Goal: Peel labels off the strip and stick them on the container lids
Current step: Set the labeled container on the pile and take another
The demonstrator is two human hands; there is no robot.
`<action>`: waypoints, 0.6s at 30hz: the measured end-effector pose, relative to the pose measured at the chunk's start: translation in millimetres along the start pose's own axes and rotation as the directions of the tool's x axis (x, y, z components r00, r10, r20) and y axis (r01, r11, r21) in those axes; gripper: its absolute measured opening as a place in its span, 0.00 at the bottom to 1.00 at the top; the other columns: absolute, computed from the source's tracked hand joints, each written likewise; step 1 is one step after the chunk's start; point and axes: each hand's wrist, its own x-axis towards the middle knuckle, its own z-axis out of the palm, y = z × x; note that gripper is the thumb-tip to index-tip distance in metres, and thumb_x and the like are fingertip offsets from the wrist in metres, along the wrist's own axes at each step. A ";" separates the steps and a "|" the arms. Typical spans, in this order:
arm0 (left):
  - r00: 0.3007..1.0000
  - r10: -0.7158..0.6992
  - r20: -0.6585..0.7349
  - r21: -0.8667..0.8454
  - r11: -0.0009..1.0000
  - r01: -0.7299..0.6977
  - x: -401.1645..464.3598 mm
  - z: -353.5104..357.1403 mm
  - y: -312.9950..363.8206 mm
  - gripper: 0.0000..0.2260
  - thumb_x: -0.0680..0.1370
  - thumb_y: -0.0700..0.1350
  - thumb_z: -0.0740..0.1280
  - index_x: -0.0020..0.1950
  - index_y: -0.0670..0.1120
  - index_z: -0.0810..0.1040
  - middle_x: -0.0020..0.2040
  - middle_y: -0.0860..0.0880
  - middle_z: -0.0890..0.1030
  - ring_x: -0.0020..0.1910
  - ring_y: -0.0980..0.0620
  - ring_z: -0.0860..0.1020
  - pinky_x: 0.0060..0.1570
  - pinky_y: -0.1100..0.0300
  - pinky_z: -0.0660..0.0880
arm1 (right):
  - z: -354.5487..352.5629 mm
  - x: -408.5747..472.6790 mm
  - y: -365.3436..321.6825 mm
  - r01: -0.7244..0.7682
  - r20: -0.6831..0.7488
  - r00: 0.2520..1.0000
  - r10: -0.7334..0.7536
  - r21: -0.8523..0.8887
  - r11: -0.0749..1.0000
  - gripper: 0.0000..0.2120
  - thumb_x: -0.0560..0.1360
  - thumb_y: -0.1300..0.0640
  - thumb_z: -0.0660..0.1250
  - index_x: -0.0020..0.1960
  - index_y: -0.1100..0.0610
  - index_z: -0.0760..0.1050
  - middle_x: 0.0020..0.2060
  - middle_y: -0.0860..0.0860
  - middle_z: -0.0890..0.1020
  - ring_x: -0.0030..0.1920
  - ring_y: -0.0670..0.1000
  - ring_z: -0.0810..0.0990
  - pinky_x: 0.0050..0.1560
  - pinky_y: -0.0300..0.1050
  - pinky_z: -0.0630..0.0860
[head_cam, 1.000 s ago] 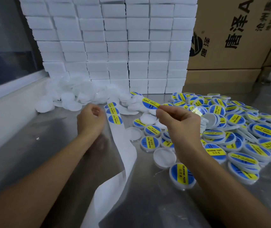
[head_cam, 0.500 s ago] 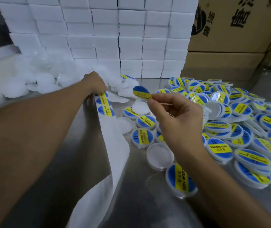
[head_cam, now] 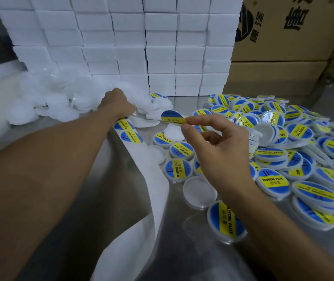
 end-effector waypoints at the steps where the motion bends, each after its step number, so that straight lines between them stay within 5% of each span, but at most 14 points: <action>1: 1.000 -0.003 -0.010 -0.008 1.000 0.003 -1.8 -2.2 0.6 0.10 0.71 0.41 0.67 0.50 0.39 0.78 0.53 0.40 0.79 0.48 0.40 0.77 0.49 0.53 0.76 | 0.4 -0.5 0.0 0.000 0.001 1.000 0.000 0.001 1.000 0.03 0.74 0.59 0.72 0.45 0.53 0.83 0.43 0.54 0.82 0.28 0.41 0.78 0.29 0.31 0.69; 7: 0.970 0.116 -0.212 -0.090 0.986 -0.138 -28.8 -21.3 11.7 0.06 0.75 0.39 0.62 0.46 0.40 0.77 0.53 0.42 0.79 0.51 0.41 0.78 0.50 0.52 0.76 | 1.0 -2.3 1.6 -0.013 0.002 1.000 0.013 -0.038 0.999 0.04 0.74 0.57 0.72 0.48 0.50 0.82 0.49 0.51 0.82 0.35 0.44 0.82 0.32 0.33 0.73; 11: 0.927 0.222 -0.302 -0.318 0.893 -0.318 -72.3 -34.4 16.7 0.04 0.77 0.43 0.62 0.48 0.44 0.76 0.53 0.49 0.77 0.52 0.48 0.76 0.49 0.57 0.74 | -0.2 -3.1 -1.7 0.005 0.012 1.000 -0.004 -0.058 0.998 0.07 0.75 0.57 0.71 0.52 0.50 0.81 0.49 0.47 0.81 0.41 0.50 0.84 0.32 0.35 0.73; 15: 0.969 0.145 -0.202 -0.698 0.672 -0.246 -134.6 -43.3 13.9 0.06 0.79 0.42 0.62 0.42 0.48 0.72 0.44 0.52 0.75 0.42 0.53 0.77 0.55 0.48 0.79 | 0.9 -6.6 -8.4 -0.029 0.016 0.999 0.029 -0.009 1.000 0.15 0.75 0.52 0.71 0.60 0.47 0.74 0.49 0.49 0.81 0.40 0.57 0.83 0.34 0.41 0.78; 18: 0.997 0.074 -0.033 -0.928 0.369 -0.058 -175.5 -47.2 9.7 0.10 0.80 0.38 0.61 0.39 0.45 0.72 0.43 0.47 0.73 0.37 0.56 0.78 0.47 0.49 0.82 | 3.0 -10.6 -11.3 -0.064 0.075 0.995 0.059 0.065 0.996 0.24 0.74 0.52 0.73 0.65 0.47 0.67 0.47 0.49 0.83 0.38 0.56 0.84 0.40 0.45 0.81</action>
